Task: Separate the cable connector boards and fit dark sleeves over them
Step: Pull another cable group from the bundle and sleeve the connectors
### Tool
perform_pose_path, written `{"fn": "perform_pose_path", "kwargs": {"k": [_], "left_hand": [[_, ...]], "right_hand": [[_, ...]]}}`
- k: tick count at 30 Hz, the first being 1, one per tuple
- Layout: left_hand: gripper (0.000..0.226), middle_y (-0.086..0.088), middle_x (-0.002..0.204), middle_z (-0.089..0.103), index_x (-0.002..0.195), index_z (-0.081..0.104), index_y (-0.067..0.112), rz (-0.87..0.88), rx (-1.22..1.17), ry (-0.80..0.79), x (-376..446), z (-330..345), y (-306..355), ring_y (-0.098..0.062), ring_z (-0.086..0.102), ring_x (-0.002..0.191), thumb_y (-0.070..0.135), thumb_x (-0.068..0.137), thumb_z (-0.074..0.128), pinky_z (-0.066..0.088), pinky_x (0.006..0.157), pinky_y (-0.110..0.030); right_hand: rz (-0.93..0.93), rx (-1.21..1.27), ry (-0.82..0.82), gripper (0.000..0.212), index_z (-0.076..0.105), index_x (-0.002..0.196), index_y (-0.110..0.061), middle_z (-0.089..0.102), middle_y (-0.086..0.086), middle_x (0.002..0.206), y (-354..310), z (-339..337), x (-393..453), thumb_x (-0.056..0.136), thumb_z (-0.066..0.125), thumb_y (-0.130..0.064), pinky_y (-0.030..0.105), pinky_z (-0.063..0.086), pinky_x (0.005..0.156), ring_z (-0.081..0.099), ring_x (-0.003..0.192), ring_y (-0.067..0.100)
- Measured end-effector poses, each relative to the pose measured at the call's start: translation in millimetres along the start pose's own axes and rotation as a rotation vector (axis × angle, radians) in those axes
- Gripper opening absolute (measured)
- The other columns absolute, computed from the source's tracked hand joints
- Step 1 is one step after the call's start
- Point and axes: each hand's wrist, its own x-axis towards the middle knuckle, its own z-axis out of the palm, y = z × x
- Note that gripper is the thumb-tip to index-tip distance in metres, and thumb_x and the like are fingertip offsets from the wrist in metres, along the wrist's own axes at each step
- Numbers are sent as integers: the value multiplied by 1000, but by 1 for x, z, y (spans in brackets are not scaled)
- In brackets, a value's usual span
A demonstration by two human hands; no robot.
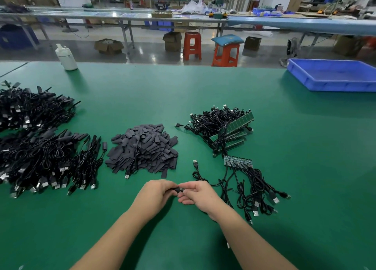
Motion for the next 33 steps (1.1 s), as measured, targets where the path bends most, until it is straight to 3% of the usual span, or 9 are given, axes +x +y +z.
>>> {"fn": "perform_pose_path", "kwargs": {"k": [9,18,33], "left_hand": [[23,10,97,71,113,71,27,41,-9,-37,1,3,2,-7,64,89,21,93,63,49,84,-22],[17,10,93,72,106,74,26,54,-16,9,-3,2,-2,-8,64,83,23,91,66,52,81,-28],[22,9,101,71,115,71,24,92,124,-19,-4,2,3,-12,63,93,25,95,60,48,83,-27]], "right_hand": [[-22,-92,17,37,48,139,1,67,10,92,-4,4,-4,102,42,0,19,57,76,67,74,10],[-34,-164,38,35,56,134,0,67,3,83,-7,10,-3,101,46,-3,17,55,70,65,69,9],[-9,-144,5,30,62,127,1,69,4,84,-10,6,-3,100,51,-3,18,56,75,66,73,8]]}}
